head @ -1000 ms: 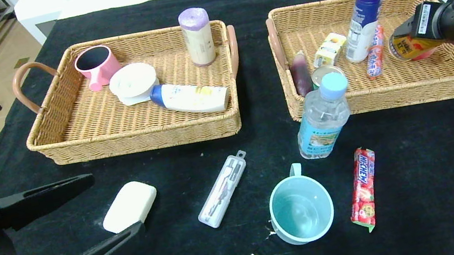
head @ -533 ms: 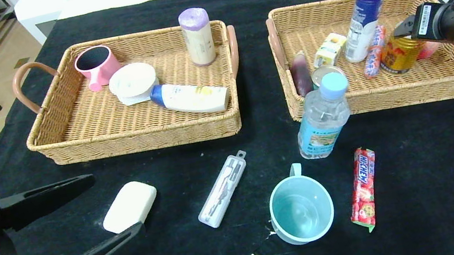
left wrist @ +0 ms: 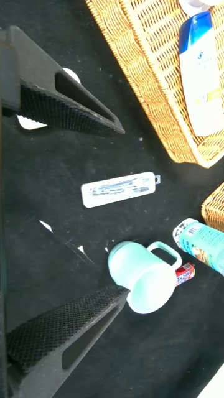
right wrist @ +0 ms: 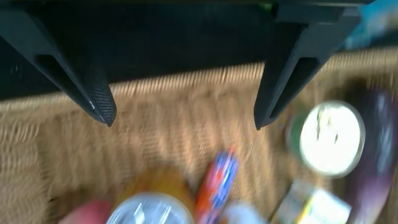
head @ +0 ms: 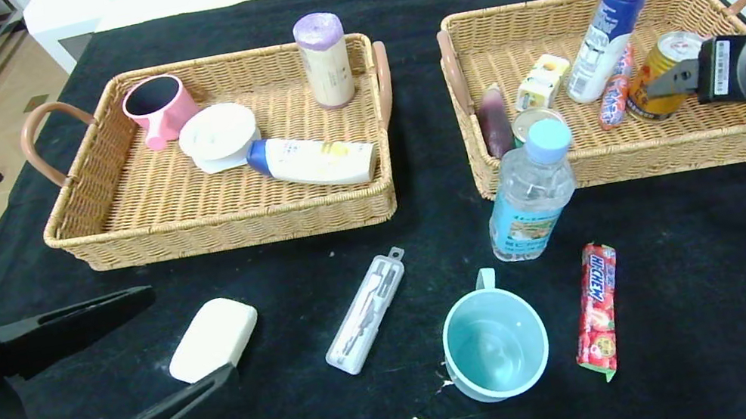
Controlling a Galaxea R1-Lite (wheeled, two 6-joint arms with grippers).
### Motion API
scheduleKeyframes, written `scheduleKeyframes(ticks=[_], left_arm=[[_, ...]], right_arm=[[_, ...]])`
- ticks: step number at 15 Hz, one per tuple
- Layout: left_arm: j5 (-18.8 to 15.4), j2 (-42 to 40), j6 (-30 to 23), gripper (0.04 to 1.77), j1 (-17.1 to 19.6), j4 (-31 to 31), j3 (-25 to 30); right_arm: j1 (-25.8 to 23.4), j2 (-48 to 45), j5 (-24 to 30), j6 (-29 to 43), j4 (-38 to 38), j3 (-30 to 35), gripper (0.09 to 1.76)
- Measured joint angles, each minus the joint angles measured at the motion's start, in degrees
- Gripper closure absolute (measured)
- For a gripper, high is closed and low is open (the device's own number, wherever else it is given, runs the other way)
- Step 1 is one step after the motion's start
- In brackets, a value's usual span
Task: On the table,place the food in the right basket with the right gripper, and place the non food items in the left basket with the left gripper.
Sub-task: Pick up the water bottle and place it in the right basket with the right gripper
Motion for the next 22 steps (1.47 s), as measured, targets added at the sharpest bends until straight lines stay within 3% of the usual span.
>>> scheduleKeyframes(ticks=[4,9,16,22], left_arm=[[0.0,-0.1,0.0,0.09,0.0,0.0,0.0],[0.0,0.0,0.0,0.09,0.0,0.3,0.0],[1.0,0.2,1.5,0.09,0.0,0.8,-0.1],[2.2,0.3,1.6,0.09,0.0,0.7,-0.3]], right_arm=[[9.9,-10.9,0.0,-3.9,0.0,13.2,0.19],[21.1,-20.0,-0.2,-2.0,-0.2,22.2,0.17],[31.5,-20.8,-1.2,1.0,-0.5,23.4,0.15],[36.6,-13.5,-8.4,3.6,-0.8,17.5,0.15]])
